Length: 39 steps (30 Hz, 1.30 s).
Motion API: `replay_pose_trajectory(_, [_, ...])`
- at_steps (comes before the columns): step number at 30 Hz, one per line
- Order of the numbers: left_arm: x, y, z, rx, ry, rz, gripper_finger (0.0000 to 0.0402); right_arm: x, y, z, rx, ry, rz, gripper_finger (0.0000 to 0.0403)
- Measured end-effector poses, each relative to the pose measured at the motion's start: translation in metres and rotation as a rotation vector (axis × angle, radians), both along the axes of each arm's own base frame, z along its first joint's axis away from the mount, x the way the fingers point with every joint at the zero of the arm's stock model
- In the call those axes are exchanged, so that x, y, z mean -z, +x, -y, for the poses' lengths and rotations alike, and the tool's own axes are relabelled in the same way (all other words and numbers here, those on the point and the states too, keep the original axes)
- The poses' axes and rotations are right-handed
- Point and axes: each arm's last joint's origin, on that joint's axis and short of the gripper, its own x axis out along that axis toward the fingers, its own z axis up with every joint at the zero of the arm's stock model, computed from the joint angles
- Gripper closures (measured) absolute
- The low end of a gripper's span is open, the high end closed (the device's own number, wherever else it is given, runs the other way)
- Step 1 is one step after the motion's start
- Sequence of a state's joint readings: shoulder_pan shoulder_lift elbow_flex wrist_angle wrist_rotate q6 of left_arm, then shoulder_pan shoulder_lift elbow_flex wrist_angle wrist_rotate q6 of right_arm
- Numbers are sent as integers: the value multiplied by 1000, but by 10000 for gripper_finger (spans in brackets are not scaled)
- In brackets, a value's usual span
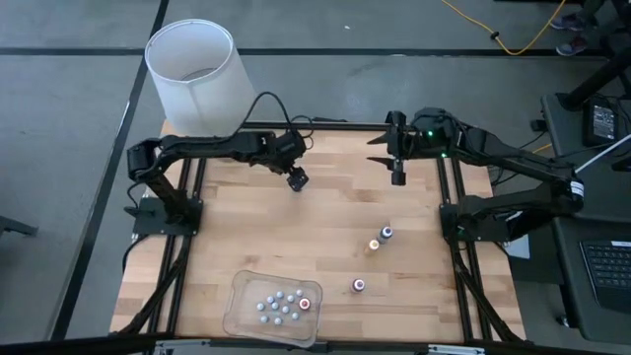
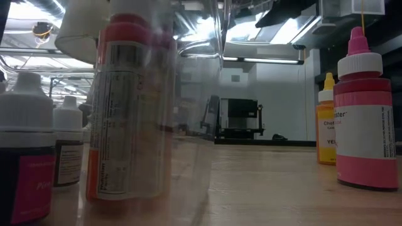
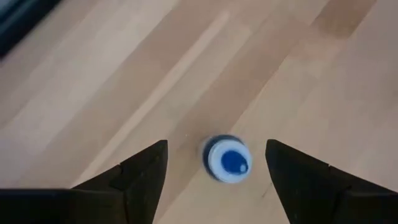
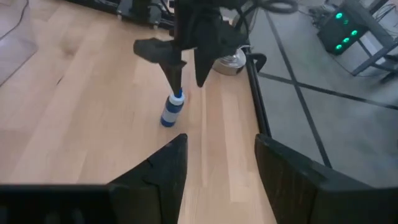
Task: Pick & Place food coloring
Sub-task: Put the large blue food coloring bottle into the bin
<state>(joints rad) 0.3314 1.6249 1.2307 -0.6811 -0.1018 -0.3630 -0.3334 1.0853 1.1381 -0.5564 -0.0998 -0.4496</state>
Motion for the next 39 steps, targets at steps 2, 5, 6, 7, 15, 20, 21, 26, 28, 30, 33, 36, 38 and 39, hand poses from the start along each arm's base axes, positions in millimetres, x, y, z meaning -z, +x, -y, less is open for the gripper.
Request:
replay_pose_trajectory(2, [9,2,0,2,4,3,134,1,1,1,0,4,-7,215])
replay_pose_trajectory(5, [19,9,-1,10,-1,31,134,3,3,2,2,6,-13,215])
replay_pose_trajectory(6, [23,9,-2,12,-10,18,134,3,4,2,2,7,-16,215])
replay_pose_trajectory(7, [27,10,-2,12,-15,4,134,4,4,2,3,10,-18,215])
replay_pose_trajectory(15, [50,17,-6,3,-40,-62,136,4,4,2,15,30,-15,215])
replay_pose_trajectory(20, [50,15,-7,-11,-50,-62,177,4,4,2,18,31,-14,215])
replay_pose_trajectory(21, [48,15,-7,-11,-50,-60,193,4,4,2,19,32,-14,215])
replay_pose_trajectory(26, [46,15,-5,10,-92,-40,272,4,4,3,20,33,-12,215])
replay_pose_trajectory(28, [46,15,-5,15,-102,-42,273,4,4,3,31,50,-4,215])
replay_pose_trajectory(30, [46,15,-3,24,-109,-43,273,3,5,3,40,62,9,215])
replay_pose_trajectory(33, [46,16,-1,35,-112,-43,273,2,5,3,43,68,14,215])
replay_pose_trajectory(36, [46,16,-1,40,-114,-43,273,2,5,3,47,76,16,215])
replay_pose_trajectory(38, [45,16,-1,41,-117,-42,273,2,5,3,56,91,20,215])
replay_pose_trajectory(39, [43,15,-1,44,-124,-41,273,2,5,3,58,94,20,215])
